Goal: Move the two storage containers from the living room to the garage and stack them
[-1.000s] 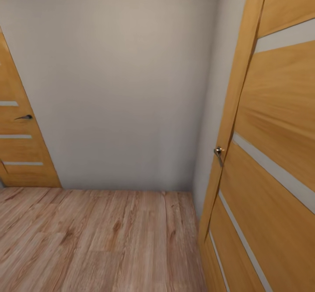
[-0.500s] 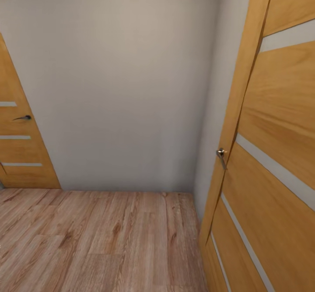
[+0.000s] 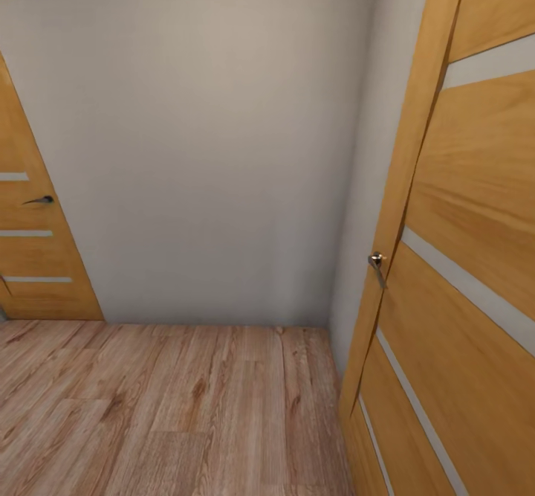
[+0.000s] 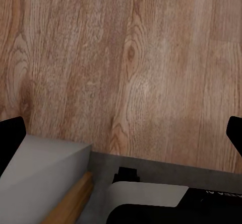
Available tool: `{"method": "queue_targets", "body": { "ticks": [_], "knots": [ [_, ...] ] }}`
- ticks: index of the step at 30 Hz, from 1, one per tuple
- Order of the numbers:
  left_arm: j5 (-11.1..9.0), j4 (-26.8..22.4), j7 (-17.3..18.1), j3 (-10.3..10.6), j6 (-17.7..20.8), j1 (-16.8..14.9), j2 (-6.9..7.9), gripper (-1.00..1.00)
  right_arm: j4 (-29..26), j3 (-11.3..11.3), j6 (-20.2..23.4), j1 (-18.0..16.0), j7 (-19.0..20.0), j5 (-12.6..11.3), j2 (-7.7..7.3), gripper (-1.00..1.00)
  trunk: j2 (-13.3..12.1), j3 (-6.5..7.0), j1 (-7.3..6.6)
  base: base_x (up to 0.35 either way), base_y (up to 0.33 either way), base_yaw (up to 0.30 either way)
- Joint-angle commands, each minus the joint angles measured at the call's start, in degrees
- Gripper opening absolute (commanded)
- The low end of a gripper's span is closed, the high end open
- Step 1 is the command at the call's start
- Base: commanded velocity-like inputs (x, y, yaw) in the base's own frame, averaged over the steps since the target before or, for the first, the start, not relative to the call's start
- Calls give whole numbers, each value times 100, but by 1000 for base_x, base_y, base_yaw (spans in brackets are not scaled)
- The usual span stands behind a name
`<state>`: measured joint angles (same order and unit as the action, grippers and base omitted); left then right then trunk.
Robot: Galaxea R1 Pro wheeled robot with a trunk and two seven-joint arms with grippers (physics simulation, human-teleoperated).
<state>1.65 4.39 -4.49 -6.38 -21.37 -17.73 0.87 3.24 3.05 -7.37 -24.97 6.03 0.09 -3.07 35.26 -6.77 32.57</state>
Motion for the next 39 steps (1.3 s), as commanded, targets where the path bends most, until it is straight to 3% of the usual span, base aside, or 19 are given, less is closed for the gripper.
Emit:
{"method": "queue_targets", "body": {
  "ticks": [1, 17, 39],
  "knots": [
    [19, 27, -8, -39, -43, -12, 1, 100, 27, 29, -45, -13, 13, 0, -1, 100, 9, -10, 2, 0, 0, 0],
    [19, 27, -8, -45, -43, -12, 10, 100, 24, 29, -45, -12, 19, 0, -1, 100, 9, -10, 2, 222, 0, 0],
    [19, 27, -8, -39, -43, -12, 8, 100, 18, 29, -45, -16, 21, 0, -1, 100, 9, -10, 2, 6, 0, 27]
  ]
}}
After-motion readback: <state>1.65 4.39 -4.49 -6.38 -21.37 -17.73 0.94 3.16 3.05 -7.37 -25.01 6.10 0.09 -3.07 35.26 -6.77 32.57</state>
